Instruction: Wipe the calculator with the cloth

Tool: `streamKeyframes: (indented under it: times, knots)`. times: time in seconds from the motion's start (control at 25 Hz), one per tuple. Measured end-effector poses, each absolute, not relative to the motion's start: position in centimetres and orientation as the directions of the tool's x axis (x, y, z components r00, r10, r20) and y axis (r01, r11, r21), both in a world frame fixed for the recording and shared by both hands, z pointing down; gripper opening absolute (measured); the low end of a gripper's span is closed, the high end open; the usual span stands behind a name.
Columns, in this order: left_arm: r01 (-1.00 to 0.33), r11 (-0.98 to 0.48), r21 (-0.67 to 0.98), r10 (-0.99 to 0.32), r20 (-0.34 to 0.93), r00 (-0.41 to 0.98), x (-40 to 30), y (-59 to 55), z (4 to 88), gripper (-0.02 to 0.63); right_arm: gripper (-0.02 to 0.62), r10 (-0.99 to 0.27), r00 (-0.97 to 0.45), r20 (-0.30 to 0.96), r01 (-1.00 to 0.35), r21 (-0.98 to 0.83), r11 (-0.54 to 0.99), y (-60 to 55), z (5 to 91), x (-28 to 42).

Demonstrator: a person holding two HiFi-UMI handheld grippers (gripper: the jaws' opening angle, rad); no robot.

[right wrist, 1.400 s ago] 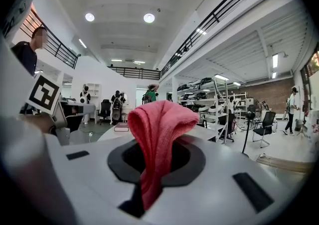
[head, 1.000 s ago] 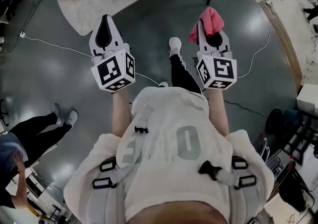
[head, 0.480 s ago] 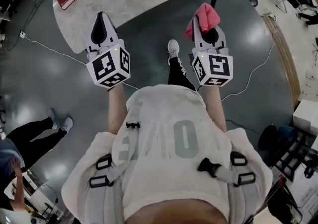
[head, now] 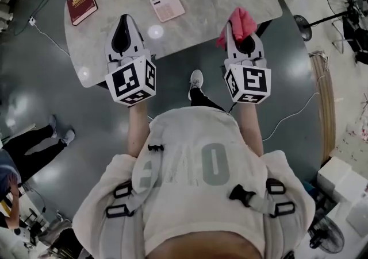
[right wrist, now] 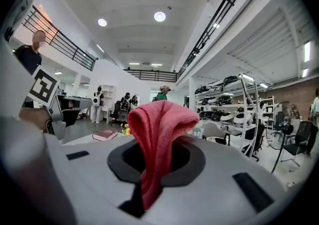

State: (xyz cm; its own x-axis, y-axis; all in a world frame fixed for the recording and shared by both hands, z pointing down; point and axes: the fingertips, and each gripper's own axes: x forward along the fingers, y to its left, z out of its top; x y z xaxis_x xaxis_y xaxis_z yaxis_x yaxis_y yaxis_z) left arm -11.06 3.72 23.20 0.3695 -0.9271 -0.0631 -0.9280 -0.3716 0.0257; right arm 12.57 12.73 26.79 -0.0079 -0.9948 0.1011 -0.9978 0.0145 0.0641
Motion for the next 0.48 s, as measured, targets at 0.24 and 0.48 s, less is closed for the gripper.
streamKeyframes:
  times: [0.24,0.48]
  knots:
    - [-0.963,-0.264,0.045,-0.964,-0.039,0.263,-8.2,-2.7,22.6,0.021,0.055,-0.984,-0.147,0.104,-0.986,0.063,0.154,3.3,26.4,15.7]
    - [-0.978,-0.206,0.022,-0.978,-0.02,0.206,-7.2,-3.8,22.6,0.021,0.055,-0.968,-0.233,0.094,-0.971,0.037,0.238,0.0,26.8,16.3]
